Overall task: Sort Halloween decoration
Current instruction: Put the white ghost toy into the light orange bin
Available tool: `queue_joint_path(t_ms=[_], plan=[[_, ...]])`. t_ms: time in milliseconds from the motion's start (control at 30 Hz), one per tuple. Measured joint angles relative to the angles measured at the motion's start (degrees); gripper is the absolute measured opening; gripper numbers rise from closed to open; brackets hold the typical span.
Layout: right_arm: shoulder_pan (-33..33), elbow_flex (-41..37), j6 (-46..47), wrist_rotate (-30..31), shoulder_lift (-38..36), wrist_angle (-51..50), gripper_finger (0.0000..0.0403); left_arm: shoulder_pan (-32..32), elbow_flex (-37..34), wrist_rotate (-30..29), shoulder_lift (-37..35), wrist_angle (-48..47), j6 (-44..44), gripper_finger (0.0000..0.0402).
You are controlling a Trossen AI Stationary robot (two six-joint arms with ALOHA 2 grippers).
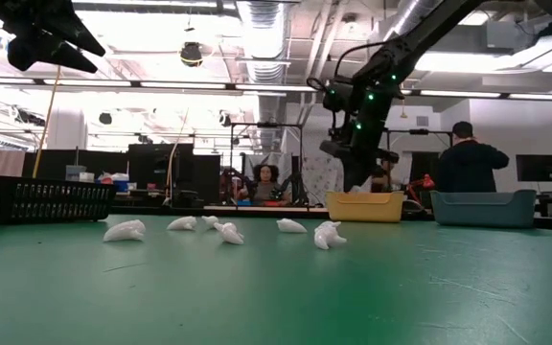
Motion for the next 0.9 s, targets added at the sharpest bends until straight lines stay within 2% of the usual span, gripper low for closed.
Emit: queue_joint_path(t_ms=[333,433,700,800,900], plan=[[-0.15,-0.58,0.05,-0.68,-0.32,0.02,0.017,0.0,0.0,-0.3,0.0,-0.05,0.0,0.0199],[0.21,-0.58,-0.84,-4.38,-1.29,0.02,0.0197,0.01,0.0,-0.27,0.0,-0.07,0.0,0.0199],[5.25,-0.41,-4.91,-10.97,-13.6,-0.91,0.0203,0.01,0.0,1.66,-0.02,0.19,1.23,0.0199],[8.65,-0.84,-4.92,-10.01,-20.11,-3.06,0.0197,0.0,0.0,3.01,-0.02,0.25,1.76,0.0199],[13.43,-2.86,-3.37,-6.02,-25.7,-7.13,0.0192,0.02,0.0,3.63,-0.02,0.36,1.94,0.0199]])
